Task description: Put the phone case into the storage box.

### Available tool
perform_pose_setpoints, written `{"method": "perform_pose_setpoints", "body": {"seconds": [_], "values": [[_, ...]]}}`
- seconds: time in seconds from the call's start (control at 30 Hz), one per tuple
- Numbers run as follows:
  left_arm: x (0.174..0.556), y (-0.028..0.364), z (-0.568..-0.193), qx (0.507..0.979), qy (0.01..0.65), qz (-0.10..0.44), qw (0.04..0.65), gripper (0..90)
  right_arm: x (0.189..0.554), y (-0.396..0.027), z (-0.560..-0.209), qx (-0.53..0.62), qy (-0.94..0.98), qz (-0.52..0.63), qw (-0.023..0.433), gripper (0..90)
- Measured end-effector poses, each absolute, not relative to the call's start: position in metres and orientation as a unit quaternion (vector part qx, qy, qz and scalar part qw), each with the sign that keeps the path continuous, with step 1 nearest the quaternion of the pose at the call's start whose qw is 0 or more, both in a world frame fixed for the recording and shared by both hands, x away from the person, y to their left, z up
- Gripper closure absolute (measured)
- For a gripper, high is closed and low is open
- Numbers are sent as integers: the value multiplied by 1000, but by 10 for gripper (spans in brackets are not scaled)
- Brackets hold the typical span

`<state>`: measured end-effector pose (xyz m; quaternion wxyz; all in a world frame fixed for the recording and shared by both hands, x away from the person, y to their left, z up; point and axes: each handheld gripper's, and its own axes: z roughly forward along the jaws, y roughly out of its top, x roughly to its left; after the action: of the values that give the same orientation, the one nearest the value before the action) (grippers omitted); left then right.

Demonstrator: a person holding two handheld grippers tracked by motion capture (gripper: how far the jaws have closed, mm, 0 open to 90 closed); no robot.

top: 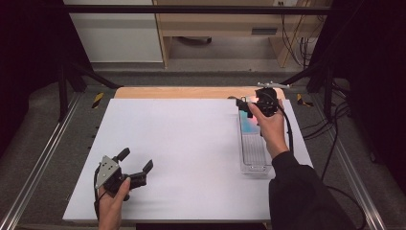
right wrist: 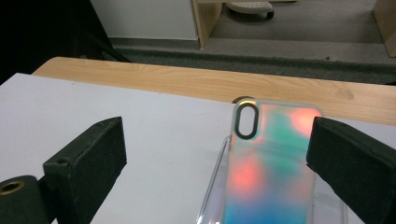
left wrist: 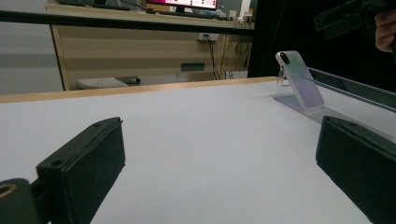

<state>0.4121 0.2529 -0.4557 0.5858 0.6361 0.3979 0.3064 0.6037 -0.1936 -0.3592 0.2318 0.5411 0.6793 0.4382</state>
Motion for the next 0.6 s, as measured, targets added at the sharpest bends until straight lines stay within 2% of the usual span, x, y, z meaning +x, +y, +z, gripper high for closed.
{"method": "perform_pose_setpoints", "body": {"seconds": [0.6], "values": [[411, 254, -454, 634, 398, 317, 583, 11, 582, -169, -351, 513, 705, 436, 223, 54]]}}
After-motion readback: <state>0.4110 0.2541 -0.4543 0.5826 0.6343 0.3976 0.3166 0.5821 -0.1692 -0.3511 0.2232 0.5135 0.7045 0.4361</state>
